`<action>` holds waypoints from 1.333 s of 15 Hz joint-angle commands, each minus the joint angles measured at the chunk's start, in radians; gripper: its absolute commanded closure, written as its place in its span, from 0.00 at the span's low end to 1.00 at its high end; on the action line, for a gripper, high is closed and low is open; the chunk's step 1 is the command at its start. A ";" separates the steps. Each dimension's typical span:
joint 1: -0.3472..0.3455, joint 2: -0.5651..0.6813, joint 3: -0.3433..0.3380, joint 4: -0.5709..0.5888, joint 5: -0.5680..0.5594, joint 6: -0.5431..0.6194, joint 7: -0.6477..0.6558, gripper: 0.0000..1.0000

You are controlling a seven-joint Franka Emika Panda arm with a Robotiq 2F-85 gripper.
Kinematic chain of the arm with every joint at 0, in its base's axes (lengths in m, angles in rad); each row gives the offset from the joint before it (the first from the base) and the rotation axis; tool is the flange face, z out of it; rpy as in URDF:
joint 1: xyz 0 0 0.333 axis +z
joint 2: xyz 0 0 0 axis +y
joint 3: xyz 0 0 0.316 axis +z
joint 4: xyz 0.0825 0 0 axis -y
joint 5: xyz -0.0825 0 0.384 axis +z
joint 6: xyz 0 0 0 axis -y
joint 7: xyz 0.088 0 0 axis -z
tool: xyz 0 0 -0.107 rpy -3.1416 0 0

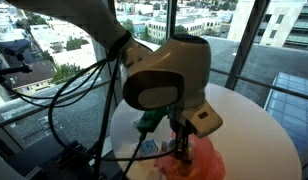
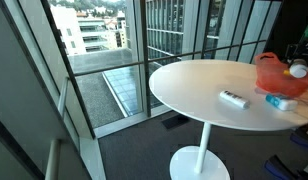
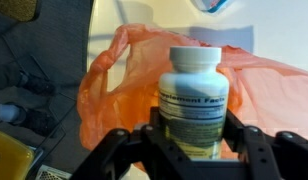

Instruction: Put the white bottle into the carrier bag

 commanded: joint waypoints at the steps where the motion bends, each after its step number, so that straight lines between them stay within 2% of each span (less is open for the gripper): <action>1: 0.007 -0.033 0.009 -0.008 0.023 -0.007 -0.039 0.64; 8: 0.032 -0.023 0.034 0.051 0.002 -0.026 -0.012 0.64; 20: 0.040 0.123 0.041 0.179 0.039 -0.026 -0.045 0.64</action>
